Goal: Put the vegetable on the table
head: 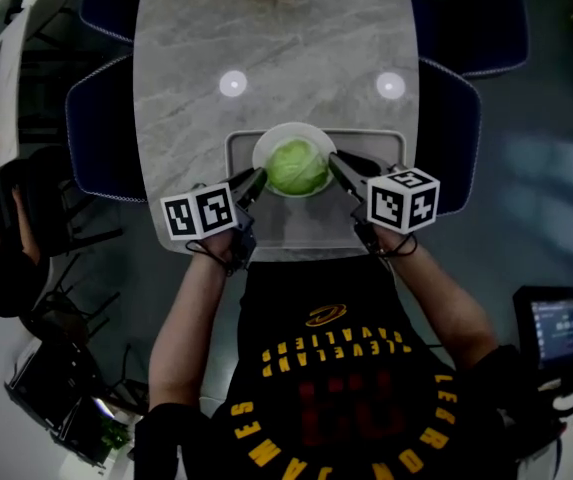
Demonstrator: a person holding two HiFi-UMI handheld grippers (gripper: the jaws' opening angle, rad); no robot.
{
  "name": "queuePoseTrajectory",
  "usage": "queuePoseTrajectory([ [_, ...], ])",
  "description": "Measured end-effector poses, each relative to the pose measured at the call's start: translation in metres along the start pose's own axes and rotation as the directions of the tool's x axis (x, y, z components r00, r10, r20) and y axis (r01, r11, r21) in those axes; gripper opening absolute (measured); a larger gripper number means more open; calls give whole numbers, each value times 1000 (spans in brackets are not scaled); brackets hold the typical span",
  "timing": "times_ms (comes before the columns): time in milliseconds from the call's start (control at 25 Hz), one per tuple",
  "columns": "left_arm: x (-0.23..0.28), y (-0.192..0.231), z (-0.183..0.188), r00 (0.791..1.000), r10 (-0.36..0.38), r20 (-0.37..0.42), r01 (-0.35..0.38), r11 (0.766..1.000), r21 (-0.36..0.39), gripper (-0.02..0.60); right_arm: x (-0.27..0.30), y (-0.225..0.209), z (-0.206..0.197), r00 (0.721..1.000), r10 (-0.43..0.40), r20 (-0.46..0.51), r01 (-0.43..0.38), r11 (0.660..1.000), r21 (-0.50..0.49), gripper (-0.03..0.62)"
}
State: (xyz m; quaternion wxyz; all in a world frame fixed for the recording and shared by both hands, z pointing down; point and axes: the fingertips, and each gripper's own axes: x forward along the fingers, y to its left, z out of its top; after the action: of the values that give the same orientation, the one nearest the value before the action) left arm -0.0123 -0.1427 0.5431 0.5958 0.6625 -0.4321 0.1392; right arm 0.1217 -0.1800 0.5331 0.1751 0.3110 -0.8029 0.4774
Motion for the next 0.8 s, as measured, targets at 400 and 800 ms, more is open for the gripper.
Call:
queuePoseTrajectory([
  [400,6,0,34,999,-35,-32,36,999,31,44,9,0,26,999,-40,33,39,999,24,38],
  [800,17,-17,50,996,-57,-71,63,995,80,43,1,-15,38,997,-53,47,49,996,77,38],
])
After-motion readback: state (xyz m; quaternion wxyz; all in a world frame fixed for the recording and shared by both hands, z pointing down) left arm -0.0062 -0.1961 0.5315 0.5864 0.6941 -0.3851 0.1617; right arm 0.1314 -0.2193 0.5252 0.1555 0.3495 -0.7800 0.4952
